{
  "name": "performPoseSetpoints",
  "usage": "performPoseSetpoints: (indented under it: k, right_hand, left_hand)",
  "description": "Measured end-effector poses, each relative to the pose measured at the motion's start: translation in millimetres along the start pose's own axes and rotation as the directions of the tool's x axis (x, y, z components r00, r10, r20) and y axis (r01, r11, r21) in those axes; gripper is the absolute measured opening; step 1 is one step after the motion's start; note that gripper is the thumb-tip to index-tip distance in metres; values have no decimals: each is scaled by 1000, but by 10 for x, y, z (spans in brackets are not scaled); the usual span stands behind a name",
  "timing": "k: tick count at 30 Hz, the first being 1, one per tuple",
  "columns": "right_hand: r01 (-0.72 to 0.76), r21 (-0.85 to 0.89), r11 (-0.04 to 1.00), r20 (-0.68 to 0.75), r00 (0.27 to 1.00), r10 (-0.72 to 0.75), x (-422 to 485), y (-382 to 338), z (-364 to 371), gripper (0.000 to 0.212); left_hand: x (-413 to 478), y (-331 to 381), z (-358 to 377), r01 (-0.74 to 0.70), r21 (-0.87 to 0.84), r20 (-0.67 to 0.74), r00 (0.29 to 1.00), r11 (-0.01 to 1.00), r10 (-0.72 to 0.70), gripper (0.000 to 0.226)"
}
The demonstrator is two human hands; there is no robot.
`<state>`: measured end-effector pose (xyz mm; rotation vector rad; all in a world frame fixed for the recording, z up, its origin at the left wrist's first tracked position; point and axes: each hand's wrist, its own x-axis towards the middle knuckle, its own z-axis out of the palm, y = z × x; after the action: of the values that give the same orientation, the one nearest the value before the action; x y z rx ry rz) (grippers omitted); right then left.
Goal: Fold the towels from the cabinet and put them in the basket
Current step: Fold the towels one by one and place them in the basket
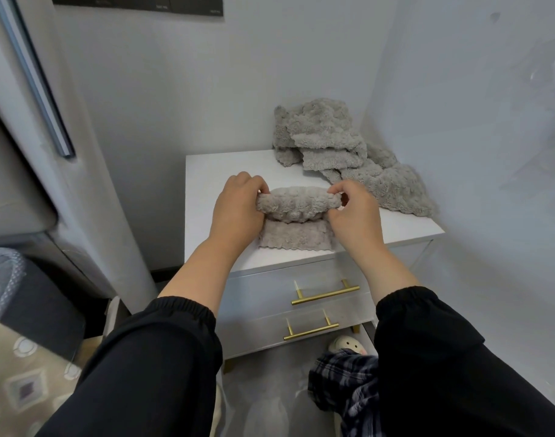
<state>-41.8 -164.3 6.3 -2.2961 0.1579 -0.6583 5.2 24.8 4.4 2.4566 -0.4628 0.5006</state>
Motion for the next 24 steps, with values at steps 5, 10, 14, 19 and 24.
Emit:
performPoseSetpoints:
  k: [5, 10, 14, 19, 24]
  right_hand:
    - [9, -98, 995, 130, 991, 4, -14, 55, -32, 32]
    - [-6, -61, 998, 261, 965, 22, -13, 39, -187, 37]
    - [-51, -18, 999, 300, 952, 54, -63, -29, -293, 36]
    - [17, -51, 999, 249, 969, -3, -82, -43, -252, 16]
    - [85, -93, 992, 263, 963, -58, -51, 10, -165, 33]
  left_hand:
    - [-22, -41, -87, -62, -36, 198, 978, 997, 68, 34]
    - [-10, -2, -308, 49, -184, 388, 921, 982, 27, 26]
    - [-31, 54, -327, 122, -212, 382, 924, 970, -33, 22]
    - [-31, 93, -205, 43, -149, 345, 938, 988, 12, 30]
    - [-53, 100, -154, -1, -174, 344, 937, 985, 61, 16]
